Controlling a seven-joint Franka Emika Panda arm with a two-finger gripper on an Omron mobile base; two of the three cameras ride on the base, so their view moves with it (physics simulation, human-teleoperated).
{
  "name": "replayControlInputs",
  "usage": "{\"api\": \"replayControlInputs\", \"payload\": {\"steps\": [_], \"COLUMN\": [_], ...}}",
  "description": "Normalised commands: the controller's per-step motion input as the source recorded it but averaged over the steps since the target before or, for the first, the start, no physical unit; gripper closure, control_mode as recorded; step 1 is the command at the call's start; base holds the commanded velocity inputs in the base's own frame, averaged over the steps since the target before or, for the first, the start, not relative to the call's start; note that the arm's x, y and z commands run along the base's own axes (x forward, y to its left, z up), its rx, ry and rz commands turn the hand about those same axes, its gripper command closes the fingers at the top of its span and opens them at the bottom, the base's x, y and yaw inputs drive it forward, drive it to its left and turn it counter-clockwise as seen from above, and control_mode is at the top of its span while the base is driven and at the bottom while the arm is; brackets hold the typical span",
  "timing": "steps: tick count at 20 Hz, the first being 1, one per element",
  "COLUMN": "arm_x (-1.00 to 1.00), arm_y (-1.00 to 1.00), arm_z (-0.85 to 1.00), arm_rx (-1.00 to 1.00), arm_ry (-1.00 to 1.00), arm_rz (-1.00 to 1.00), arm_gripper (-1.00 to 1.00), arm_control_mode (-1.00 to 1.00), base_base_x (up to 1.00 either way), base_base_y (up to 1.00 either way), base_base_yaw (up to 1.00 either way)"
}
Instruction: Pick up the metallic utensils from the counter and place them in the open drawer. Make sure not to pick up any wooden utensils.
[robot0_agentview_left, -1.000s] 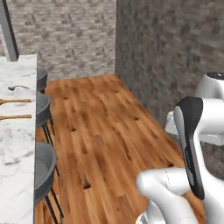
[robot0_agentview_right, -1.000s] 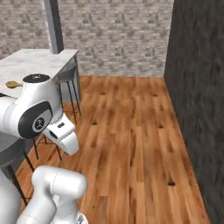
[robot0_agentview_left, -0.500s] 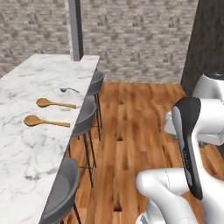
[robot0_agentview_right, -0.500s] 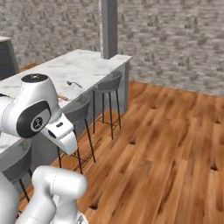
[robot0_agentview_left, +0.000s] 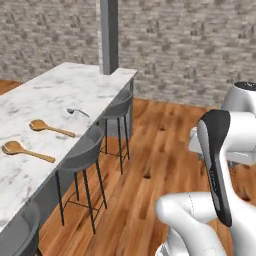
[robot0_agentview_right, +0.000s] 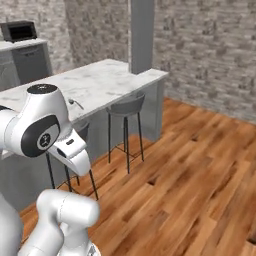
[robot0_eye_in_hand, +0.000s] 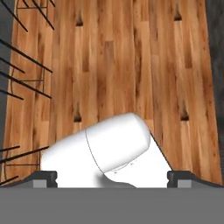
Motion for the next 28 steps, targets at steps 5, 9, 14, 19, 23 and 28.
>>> {"api": "replayControlInputs", "payload": {"steps": [5,9,14,19,23,28], "arm_x": [0.0,0.0,0.0,0.0,0.0,0.0], "arm_y": [0.0,0.0,0.0,0.0,0.0,0.0], "arm_z": [0.0,0.0,0.0,0.0,0.0,0.0], "arm_rx": [0.0,0.0,0.0,0.0,0.0,0.0], "arm_ry": [0.0,0.0,0.0,0.0,0.0,0.0], "arm_rz": [0.0,0.0,0.0,0.0,0.0,0.0], "arm_gripper": [-1.0,-1.0,-1.0,-1.0,-1.0,-1.0], "arm_control_mode": [1.0,1.0,1.0,1.0,1.0,1.0], "base_base_x": [0.43,0.74,0.93,0.72,0.27,0.31], "base_base_y": [-1.0,-0.97,-0.41,-0.25,-0.55,-0.62], "base_base_yaw": [0.45,0.53,0.81,0.91,0.83,0.58]}}
